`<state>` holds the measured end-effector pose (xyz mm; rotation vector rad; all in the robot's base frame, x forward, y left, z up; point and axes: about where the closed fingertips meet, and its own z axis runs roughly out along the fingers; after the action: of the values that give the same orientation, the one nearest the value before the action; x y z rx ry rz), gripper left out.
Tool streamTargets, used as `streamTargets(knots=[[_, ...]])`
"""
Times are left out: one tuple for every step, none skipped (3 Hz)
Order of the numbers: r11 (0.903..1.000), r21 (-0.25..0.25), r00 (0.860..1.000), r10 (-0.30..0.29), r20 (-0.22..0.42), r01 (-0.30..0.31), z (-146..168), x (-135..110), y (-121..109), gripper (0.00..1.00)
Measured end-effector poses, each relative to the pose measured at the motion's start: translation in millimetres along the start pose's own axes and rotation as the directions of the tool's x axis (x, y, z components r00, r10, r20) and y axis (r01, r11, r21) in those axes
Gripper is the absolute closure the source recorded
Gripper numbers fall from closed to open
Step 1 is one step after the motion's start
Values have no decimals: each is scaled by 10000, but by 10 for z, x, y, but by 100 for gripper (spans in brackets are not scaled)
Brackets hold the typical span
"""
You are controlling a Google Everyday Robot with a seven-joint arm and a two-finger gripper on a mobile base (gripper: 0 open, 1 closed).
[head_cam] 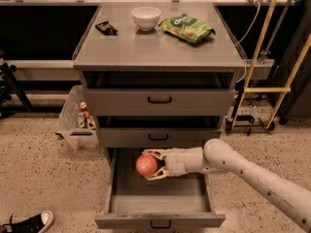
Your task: Pick apple from bottom drawer and place on counter
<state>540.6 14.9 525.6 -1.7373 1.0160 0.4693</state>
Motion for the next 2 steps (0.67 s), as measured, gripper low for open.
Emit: streamTargets(knots=[[10000, 19, 10000, -8, 41, 8, 5, -3, -4, 100], [9965, 560, 9981, -608, -118, 614, -183, -250, -171, 100]])
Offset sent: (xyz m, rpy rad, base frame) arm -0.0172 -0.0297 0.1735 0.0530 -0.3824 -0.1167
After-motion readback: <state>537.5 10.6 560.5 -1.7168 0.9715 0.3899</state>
